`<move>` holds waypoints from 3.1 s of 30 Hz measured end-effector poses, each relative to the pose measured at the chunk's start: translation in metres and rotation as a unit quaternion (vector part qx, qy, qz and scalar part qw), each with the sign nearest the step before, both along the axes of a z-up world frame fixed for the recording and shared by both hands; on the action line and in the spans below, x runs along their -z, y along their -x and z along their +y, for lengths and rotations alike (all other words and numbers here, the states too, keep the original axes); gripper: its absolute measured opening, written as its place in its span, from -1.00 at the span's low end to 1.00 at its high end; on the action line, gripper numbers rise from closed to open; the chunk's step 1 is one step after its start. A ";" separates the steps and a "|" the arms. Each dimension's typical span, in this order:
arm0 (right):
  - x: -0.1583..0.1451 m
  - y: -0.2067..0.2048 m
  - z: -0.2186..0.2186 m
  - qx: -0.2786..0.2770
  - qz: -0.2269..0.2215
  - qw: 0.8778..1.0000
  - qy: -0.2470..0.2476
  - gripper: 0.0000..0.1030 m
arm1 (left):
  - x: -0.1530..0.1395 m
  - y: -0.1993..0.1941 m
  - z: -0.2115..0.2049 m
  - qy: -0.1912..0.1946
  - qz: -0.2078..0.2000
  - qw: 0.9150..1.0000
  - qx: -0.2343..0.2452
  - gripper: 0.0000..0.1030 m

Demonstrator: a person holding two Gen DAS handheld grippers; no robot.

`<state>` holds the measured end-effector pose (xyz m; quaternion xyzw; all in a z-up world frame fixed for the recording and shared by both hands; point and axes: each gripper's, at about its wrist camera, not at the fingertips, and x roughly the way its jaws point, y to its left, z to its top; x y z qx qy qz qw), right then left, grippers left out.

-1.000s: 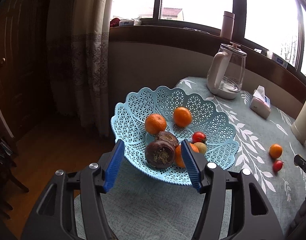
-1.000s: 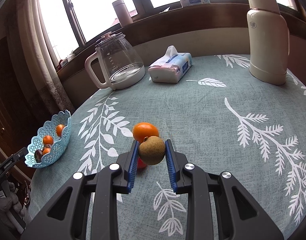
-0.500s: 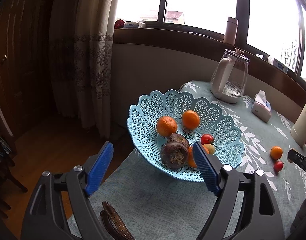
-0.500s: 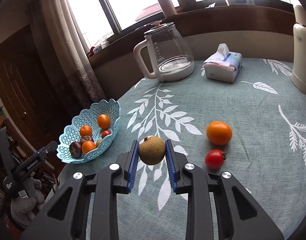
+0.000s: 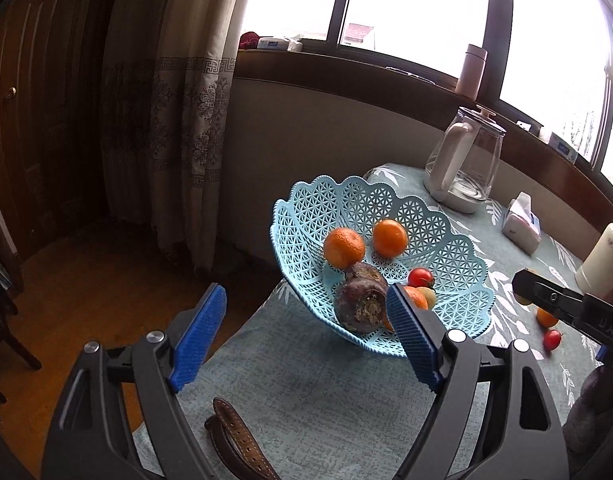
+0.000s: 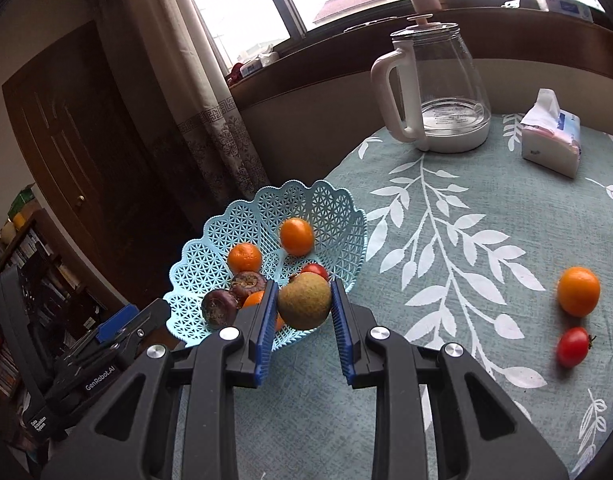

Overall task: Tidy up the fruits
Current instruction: 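Carry the tan kiwi into the blue basket and open the right tool, then move the open right tool to the red tomato and close on it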

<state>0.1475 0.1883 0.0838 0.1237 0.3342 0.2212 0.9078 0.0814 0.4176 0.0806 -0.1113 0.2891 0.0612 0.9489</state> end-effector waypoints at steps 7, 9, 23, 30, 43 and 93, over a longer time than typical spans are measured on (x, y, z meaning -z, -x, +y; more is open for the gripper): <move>0.009 -0.011 0.024 -0.018 0.012 1.000 0.015 -0.48 | 0.003 -0.001 0.011 0.012 0.003 1.000 -0.008 0.62; 0.011 -0.013 0.028 -0.021 0.015 1.000 0.017 -0.47 | 0.004 -0.002 0.012 0.015 0.003 1.000 -0.009 0.62; 0.013 -0.004 0.013 0.008 0.002 1.000 0.022 -0.45 | 0.006 -0.003 0.007 0.015 0.008 1.000 0.002 0.62; 0.013 0.005 0.004 0.018 -0.004 1.000 0.018 -0.33 | 0.006 -0.003 0.001 0.013 0.009 1.000 0.009 0.62; 0.025 0.016 -0.025 0.043 0.009 0.999 0.025 -0.31 | 0.006 -0.002 -0.009 0.011 0.013 1.000 0.020 0.62; 0.064 -0.005 -0.153 0.187 0.087 0.974 0.093 -0.31 | 0.005 -0.001 -0.067 0.001 0.023 0.996 0.089 0.88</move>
